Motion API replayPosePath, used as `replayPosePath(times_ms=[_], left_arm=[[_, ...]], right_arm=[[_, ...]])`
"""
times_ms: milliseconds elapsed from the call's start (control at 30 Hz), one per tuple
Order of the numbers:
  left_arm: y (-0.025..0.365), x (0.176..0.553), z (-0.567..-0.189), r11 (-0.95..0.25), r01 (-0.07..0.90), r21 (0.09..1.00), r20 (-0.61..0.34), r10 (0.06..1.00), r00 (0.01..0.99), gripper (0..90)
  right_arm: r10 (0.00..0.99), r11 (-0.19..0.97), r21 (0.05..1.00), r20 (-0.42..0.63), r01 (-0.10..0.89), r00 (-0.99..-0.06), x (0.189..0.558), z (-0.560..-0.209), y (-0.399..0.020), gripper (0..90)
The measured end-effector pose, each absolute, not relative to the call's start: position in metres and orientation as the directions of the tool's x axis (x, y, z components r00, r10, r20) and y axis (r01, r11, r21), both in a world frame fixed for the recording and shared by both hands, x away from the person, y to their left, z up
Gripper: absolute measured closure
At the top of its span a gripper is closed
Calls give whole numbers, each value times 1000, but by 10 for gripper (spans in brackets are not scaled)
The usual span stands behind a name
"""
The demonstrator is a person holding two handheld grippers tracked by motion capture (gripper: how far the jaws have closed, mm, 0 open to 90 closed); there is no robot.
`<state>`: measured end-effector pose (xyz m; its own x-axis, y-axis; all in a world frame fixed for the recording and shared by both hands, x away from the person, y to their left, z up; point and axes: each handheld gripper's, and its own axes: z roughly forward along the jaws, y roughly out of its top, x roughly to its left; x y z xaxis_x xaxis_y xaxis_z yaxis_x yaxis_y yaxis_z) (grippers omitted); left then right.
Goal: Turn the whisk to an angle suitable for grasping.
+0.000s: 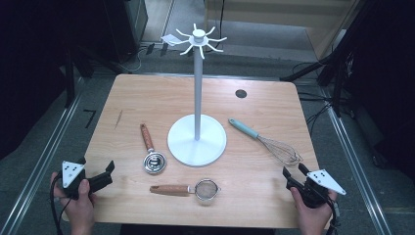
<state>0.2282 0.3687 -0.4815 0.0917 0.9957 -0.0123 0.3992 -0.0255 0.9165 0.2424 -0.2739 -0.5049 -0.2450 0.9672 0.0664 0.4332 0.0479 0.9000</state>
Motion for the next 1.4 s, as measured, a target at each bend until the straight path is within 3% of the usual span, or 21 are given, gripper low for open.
replayPosePath(times_ms=[133, 233, 533, 967, 1400], left_arm=[[372, 230, -482, -7, 408, 913, -51, 990, 130, 15], [376, 230, -482, 36, 403, 915, -91, 989, 117, 15], [371, 229, -482, -23, 394, 919, -28, 992, 122, 15], [367, 230, -482, -55, 403, 913, 1, 991, 132, 16], [369, 231, -482, -45, 409, 911, -14, 990, 141, 16]], right_arm=[[964, 134, 904, -24, 406, -263, 245, -495, -273, 458], [954, 178, 877, -43, 446, -296, 248, -484, -269, 464], [862, 362, 779, -71, 512, -501, 266, -462, -256, 293], [774, 524, 685, -136, 505, -618, 326, -431, -242, 425], [728, 594, 596, -112, 540, -676, 375, -423, -221, 418]])
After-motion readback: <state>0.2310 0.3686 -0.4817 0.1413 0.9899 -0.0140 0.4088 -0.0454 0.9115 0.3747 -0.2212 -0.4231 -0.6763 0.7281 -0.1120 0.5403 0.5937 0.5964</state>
